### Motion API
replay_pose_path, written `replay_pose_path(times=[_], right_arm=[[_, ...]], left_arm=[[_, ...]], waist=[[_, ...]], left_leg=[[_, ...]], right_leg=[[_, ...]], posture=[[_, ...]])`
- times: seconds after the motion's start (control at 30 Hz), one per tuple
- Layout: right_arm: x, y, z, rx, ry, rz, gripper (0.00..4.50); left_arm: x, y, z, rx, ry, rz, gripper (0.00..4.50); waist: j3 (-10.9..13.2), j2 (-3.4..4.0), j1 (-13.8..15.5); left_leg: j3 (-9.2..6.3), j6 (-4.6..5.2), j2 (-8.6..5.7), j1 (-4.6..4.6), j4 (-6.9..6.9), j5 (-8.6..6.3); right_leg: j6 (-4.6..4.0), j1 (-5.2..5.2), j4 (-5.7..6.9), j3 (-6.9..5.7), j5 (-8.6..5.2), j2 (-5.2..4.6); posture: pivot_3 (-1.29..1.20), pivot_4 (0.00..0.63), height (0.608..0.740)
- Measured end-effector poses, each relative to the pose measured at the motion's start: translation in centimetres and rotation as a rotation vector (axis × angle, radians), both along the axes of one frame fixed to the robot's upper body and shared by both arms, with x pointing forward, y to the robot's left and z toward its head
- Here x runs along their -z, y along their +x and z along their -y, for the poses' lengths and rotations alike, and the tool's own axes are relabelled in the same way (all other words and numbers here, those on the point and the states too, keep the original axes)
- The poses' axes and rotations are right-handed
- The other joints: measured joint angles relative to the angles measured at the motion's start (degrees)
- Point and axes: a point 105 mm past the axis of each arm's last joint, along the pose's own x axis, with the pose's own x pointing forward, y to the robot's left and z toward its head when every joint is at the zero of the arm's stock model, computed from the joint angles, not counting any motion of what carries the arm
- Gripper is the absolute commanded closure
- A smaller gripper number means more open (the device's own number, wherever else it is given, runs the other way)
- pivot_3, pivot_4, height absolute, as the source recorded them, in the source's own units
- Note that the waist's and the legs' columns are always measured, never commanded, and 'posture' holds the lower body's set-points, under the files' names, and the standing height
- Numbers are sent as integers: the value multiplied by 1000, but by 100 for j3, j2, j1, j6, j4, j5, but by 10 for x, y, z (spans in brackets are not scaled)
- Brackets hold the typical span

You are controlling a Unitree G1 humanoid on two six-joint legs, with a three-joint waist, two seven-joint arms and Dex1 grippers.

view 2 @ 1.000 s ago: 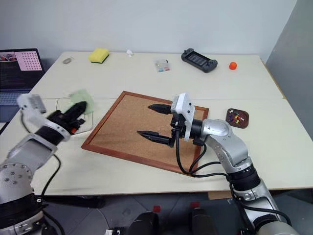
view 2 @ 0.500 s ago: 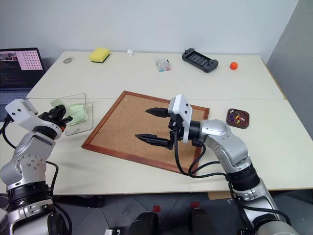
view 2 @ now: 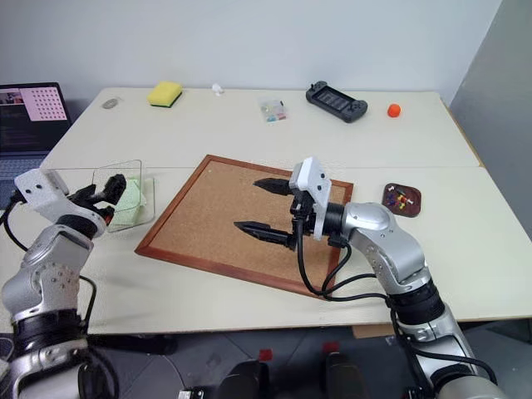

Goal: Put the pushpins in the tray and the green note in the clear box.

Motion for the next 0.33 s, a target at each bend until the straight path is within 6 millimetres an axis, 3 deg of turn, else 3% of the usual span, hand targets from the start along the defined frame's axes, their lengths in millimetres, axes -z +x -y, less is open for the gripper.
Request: replay_pose_path(times=[0.1, 0.2, 0.33], right_arm=[[8, 15, 16, 183, 13, -8, 0], [21, 28, 36, 372, 0, -10, 0], [41, 34, 61, 594, -42, 21, 0]], left_arm=[[1, -17, 40, 144, 147, -14, 411], [12, -34, 76, 247, 155, -18, 411], [36, -51, 106, 257, 136, -27, 411]], waist=[[0, 0, 31], [0, 1, 39], [0, 0, 31]], left_leg=[[-1, 3, -1, -3, -2, -2], [3, 14, -3, -4, -1, -8], [4, 15, 0, 0, -2, -8]], right_leg=[[-1, 2, -4, 3, 0, -5], [0, 3, -3, 3, -1, -7], [0, 4, 0, 3, -1, 0]], posture=[[0, 150, 740], [0, 150, 740], [0, 150, 740]])
